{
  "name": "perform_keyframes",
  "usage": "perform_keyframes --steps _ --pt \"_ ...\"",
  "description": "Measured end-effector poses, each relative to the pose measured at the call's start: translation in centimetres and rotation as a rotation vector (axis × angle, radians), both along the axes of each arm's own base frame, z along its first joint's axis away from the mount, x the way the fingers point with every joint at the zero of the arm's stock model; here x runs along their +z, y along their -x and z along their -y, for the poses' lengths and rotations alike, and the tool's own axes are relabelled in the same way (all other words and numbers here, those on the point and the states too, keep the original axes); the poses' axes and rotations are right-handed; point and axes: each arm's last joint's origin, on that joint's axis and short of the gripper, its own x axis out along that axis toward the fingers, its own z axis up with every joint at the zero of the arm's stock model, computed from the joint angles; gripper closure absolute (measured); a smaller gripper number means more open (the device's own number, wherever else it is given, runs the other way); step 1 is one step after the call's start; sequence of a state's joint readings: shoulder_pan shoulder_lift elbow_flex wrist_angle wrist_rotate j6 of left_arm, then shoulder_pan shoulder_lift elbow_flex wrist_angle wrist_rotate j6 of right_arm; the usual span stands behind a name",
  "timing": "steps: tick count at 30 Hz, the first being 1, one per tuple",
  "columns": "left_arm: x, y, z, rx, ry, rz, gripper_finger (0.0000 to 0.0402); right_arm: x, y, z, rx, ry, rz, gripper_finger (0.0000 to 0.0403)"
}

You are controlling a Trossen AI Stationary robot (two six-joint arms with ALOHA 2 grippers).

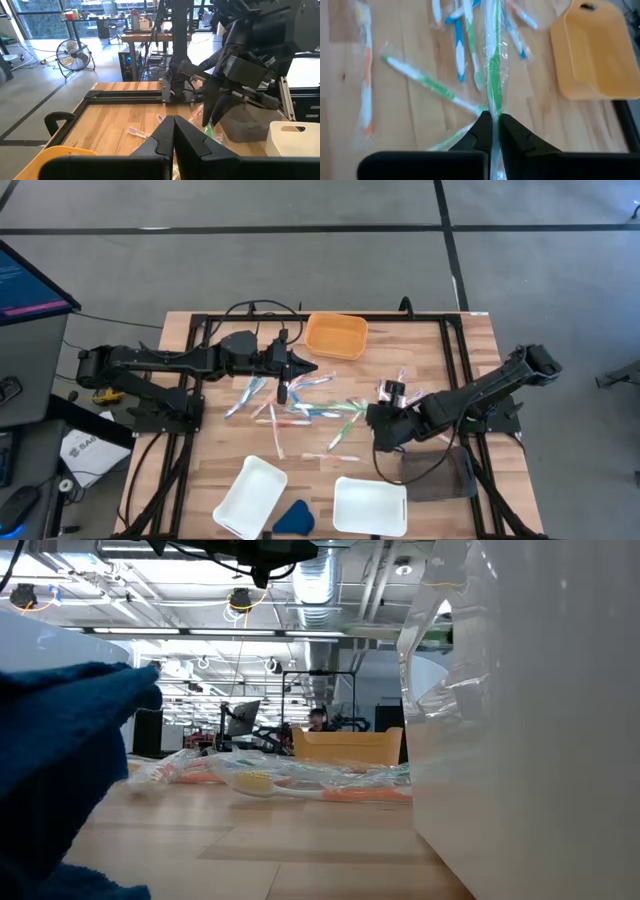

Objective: Pick & Place Toothbrushes
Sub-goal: Put the green toothbrush into the black bin

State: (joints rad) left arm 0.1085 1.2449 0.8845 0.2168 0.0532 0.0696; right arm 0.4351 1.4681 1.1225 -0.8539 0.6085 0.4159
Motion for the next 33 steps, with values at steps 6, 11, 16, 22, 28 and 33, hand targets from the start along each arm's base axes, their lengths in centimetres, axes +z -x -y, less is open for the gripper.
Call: perform_keyframes --steps 6,11,16,22,28,33 --pt "0.0 0.0 0.0 0.000 0.000 0.000 0.0399 -0.2 1.7 -1.6 0.002 -0.018 -0.045 0.0391" --pt "0.0 0.0 0.0 0.000 0.000 0.000 0.0399 0.6 4.1 -2.8 -0.032 -0.051 -0.042 0.0391" --pt "0.0 0.0 0.0 0.000 0.000 0.000 0.0399 1.5 6.5 -4.4 0.022 -0.085 -0.016 0.0391" --pt "0.0 0.0 0.0 0.000 0.000 -0.001 0.0399 2.0 9.5 -6.2 0.056 -0.125 -0.013 0.0391" --pt "0.0 0.0 0.0 0.000 0.000 0.000 0.0399 1.7 12.0 -7.3 -0.004 -0.163 -0.034 0.0391" --pt "0.0 0.0 0.0 0.001 0.000 0.000 0.0399 1.6 13.9 -8.4 -0.012 -0.209 -0.045 0.0391"
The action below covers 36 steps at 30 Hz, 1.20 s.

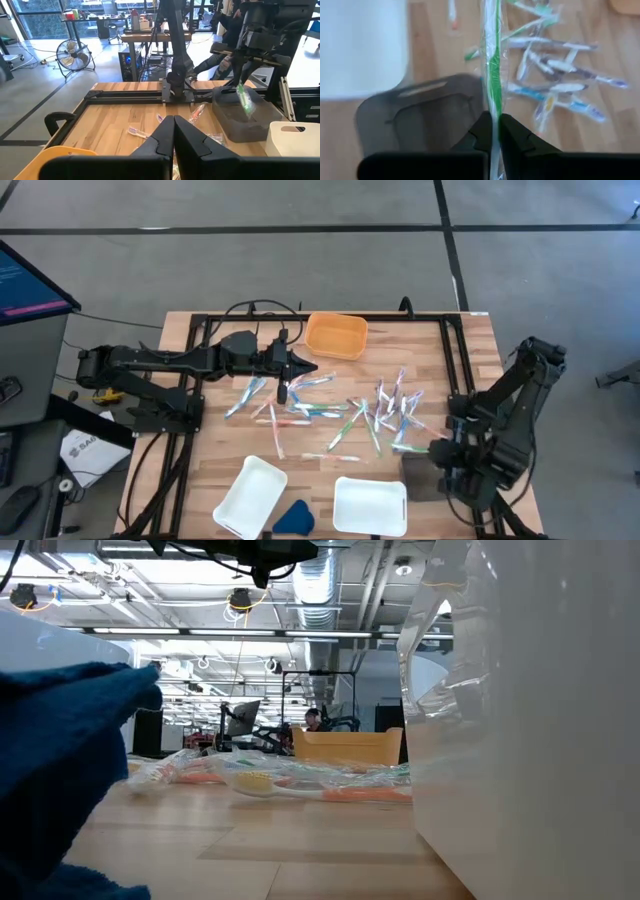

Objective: Pick & Place Toothbrushes
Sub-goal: Put the green toothbrush into the black bin

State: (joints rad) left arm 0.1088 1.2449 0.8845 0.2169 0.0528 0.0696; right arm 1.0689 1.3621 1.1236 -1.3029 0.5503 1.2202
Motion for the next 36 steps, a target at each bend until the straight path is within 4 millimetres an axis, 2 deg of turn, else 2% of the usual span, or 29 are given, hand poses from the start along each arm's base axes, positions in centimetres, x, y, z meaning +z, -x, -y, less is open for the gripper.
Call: perform_keyframes --steps 7,13,18,26,36 --pt "0.0 0.0 0.0 0.000 0.000 0.001 0.0399 0.0 2.6 -1.4 0.011 -0.066 0.028 0.0391" --pt "-0.4 0.0 0.0 0.000 0.001 -0.002 0.0399 0.0 4.4 -2.1 -0.053 -0.154 0.056 0.0391" --pt "-0.4 0.0 0.0 0.000 0.000 0.003 0.0399 -1.1 5.4 -3.3 -0.072 -0.156 0.023 0.0391" --pt "-0.3 0.0 0.0 0.000 0.002 0.010 0.0399 -3.3 5.4 -4.9 -0.092 -0.081 -0.026 0.0391" --pt "-0.3 0.0 0.0 0.001 0.006 0.011 0.0399 -4.0 4.7 -4.9 -0.185 -0.085 -0.132 0.0391"
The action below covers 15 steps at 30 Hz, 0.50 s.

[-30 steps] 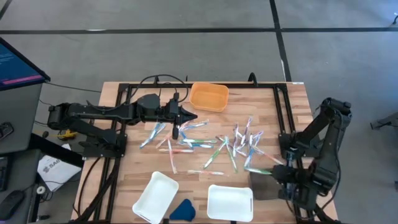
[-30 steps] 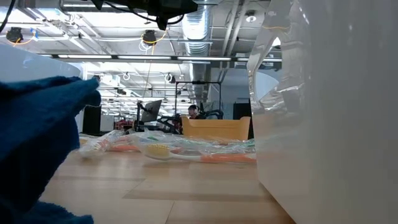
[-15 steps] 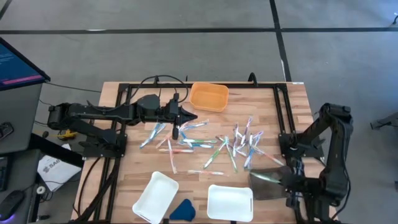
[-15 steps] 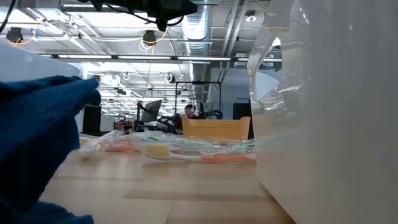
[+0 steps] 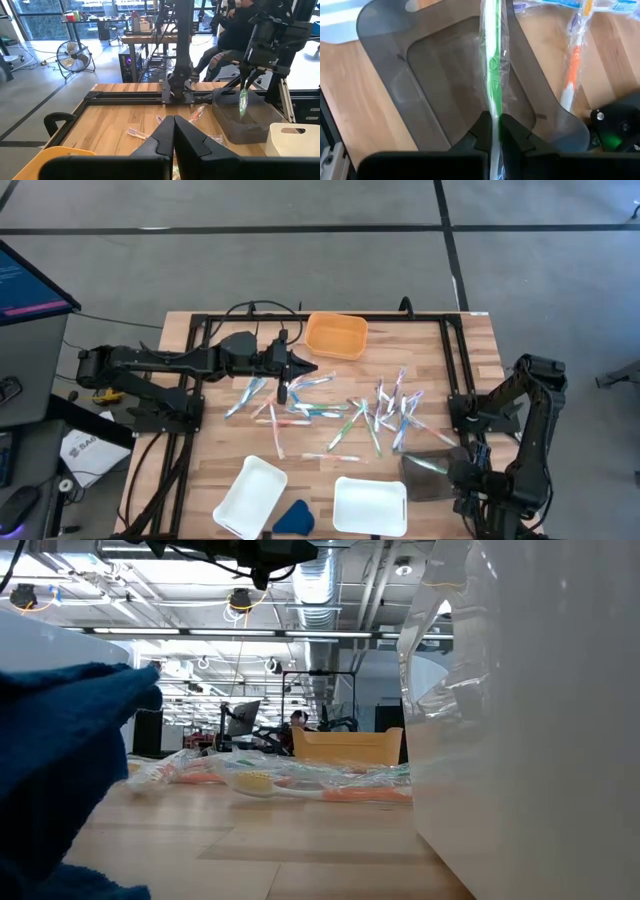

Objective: Pick & Place Toothbrushes
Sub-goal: Put the green toothbrush into the black bin

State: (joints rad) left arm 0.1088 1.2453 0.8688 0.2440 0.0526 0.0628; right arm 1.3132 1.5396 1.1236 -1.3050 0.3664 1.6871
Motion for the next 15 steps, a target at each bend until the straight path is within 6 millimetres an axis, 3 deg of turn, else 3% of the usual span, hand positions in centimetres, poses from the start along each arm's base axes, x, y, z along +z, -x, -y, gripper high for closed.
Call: perform_keyframes --steps 15 --pt "0.00 0.00 0.01 0.000 0.000 0.000 0.0399 -0.07 -0.60 -0.15 -0.007 -0.037 -0.024 0.0391"
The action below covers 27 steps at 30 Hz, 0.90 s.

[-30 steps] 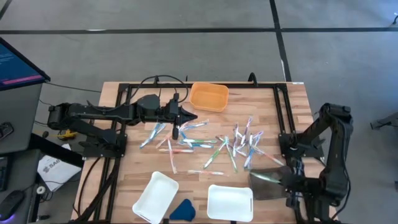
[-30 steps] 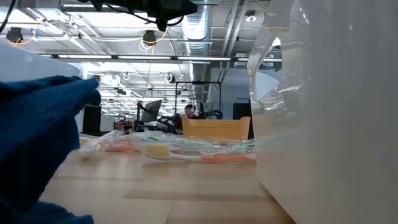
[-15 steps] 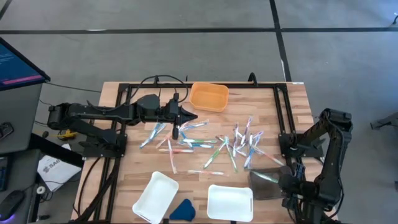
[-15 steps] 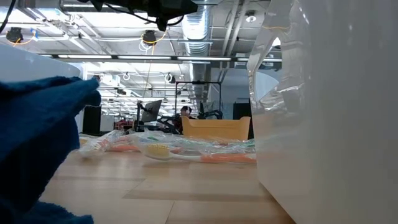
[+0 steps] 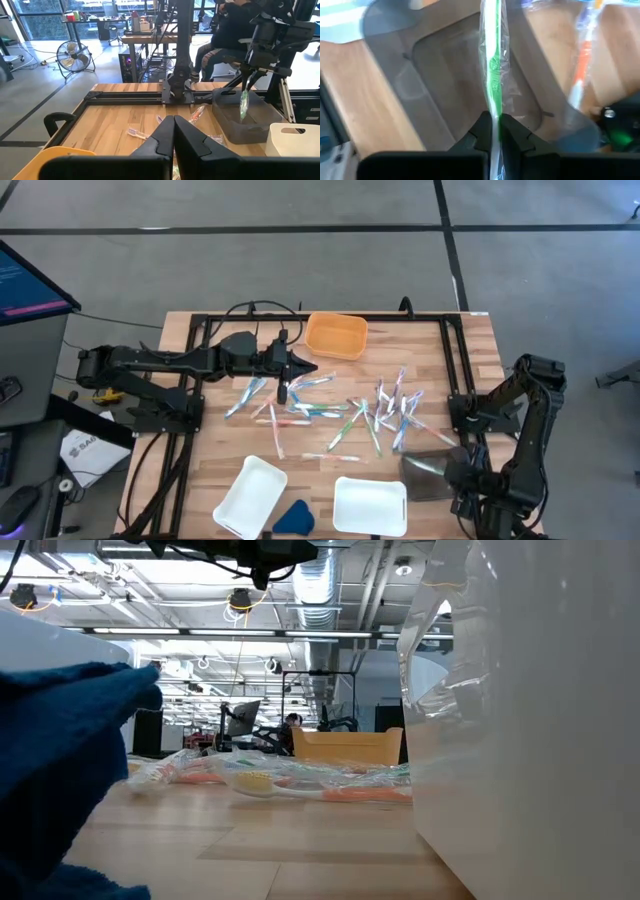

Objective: Pick & Place Toothbrushes
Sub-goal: Put the green toothbrush into the black bin

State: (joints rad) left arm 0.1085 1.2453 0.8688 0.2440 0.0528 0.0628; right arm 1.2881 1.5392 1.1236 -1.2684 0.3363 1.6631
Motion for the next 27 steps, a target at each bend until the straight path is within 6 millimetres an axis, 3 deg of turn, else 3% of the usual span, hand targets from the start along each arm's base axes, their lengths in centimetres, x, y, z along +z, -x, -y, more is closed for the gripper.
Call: perform_keyframes --steps 21,27 --pt "0.0 0.0 0.0 0.000 0.000 0.001 0.0399 0.0 -1.0 0.1 -0.013 -0.016 -0.018 0.0386" --pt "0.0 0.0 0.0 0.000 0.000 0.001 0.0399 -1.2 -1.3 0.4 -0.027 0.006 -0.079 0.0389"
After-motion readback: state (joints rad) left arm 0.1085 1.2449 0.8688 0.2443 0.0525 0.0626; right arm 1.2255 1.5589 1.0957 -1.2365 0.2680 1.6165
